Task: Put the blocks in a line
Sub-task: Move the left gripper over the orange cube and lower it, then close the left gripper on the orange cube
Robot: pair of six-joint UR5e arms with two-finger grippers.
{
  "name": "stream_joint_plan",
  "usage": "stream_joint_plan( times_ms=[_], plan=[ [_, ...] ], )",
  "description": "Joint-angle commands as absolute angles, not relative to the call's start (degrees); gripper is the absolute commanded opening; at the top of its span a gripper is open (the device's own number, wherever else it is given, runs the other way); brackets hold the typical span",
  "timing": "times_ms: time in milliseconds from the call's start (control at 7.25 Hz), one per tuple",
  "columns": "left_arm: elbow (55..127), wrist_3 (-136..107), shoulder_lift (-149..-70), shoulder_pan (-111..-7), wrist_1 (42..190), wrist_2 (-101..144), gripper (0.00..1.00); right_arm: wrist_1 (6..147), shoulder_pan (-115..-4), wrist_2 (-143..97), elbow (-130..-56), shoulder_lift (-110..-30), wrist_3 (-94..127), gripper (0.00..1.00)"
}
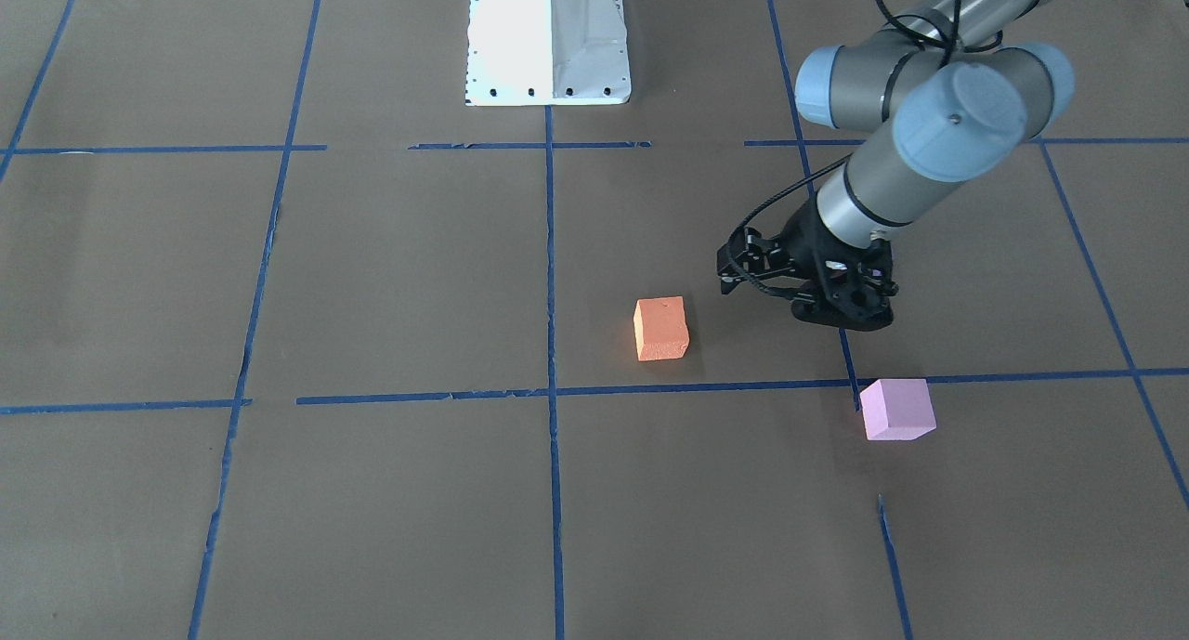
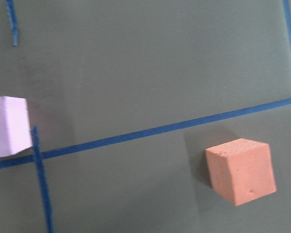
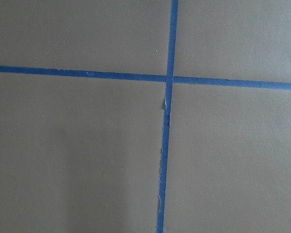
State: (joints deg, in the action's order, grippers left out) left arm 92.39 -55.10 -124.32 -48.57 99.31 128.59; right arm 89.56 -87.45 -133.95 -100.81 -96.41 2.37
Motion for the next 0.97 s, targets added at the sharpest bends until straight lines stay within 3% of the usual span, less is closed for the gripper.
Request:
stream_joint_plan(
  times_ms=[0,828],
  plan=[
    [88.8,-67.3,-128.2,-42.5,101.2,120.3,1.0,89.6,-87.5,-133.9,-100.8,-96.4,2.4,1.0],
    [79.6,-71.3,-131.6,-36.4,101.9,109.9,0.99,89.6,-87.5,-133.9,-100.8,-96.4,2.4,1.0]
  ],
)
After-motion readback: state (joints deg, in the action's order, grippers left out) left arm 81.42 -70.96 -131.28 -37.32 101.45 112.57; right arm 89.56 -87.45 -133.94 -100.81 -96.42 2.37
